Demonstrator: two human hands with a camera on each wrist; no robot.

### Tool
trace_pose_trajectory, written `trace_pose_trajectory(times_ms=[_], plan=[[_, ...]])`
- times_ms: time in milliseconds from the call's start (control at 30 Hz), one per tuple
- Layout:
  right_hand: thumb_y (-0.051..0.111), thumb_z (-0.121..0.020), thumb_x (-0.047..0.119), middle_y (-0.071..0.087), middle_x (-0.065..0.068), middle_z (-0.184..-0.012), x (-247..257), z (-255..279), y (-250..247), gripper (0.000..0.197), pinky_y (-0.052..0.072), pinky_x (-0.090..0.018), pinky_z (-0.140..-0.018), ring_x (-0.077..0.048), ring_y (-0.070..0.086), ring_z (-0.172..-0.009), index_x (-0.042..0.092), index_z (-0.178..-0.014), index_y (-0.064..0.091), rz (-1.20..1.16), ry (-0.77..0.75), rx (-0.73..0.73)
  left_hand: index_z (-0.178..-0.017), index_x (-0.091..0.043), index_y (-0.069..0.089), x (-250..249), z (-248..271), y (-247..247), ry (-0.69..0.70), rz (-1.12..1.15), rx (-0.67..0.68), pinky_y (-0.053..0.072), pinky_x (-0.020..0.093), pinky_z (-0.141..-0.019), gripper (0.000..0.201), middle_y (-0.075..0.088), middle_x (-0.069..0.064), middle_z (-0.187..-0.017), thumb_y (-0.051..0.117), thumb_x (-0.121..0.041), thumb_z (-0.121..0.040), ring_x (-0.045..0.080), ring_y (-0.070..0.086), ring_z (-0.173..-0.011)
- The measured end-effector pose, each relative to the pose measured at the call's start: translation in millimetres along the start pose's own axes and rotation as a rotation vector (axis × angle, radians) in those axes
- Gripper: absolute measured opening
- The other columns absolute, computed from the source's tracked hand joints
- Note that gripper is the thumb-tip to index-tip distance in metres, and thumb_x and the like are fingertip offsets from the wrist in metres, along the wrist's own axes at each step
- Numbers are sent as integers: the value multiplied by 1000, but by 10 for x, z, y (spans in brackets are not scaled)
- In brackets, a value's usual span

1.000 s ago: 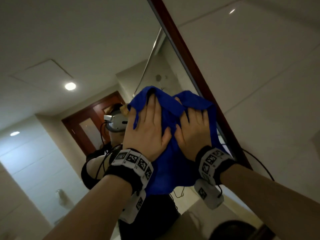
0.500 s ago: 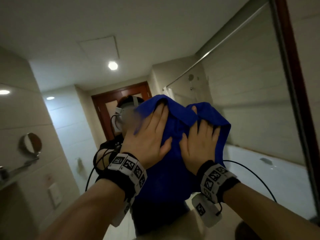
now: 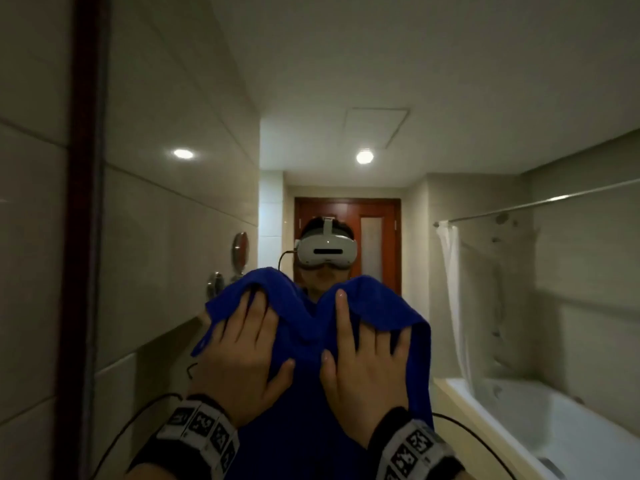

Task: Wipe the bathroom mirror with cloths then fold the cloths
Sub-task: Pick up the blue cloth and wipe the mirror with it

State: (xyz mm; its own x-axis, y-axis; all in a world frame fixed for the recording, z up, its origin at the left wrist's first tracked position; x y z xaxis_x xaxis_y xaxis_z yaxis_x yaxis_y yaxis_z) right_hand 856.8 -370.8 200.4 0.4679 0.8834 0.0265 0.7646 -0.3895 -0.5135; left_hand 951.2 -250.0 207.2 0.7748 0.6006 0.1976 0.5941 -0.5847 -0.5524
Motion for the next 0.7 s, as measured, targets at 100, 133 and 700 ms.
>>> trace_pose_trajectory(times_ms=[100,133,700], plan=[[39,-80,52,51,-14,-137,821,27,169,82,25,-62,-104,-33,43,-124,18,-153,24,-18,-165,18,-123,-3,48,694,360,102,-162,-3,93,49,52,-84,72,52,26,-132,43,-55,-74,43,49,-121],[39,-79,52,48,-13,-138,1089,42,237,83,24,-62,-103,-32,41,-125,18,-153,23,-29,-212,37,-120,-4,50,929,499,151,-227,5,115,50,53,-84,74,52,26,-131,45,-55,-67,43,45,-123],[55,-76,53,48,8,-141,1528,281,379,87,37,-49,-103,-16,40,-127,28,-153,23,-74,-490,55,-146,-8,36,1240,876,431,-380,-44,109,10,57,-115,78,31,27,-148,32,-51,-81,48,19,-139]])
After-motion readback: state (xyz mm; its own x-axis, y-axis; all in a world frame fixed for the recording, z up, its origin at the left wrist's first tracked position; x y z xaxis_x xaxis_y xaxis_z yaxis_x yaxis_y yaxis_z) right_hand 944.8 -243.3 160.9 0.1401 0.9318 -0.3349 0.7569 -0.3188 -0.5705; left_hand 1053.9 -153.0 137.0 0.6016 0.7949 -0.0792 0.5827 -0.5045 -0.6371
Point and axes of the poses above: each hand's wrist, its own z-axis away from the middle knuckle, its own y-axis out of the palm, x = y × z, the point moved 9 cm from there along -z, towards the middle knuckle
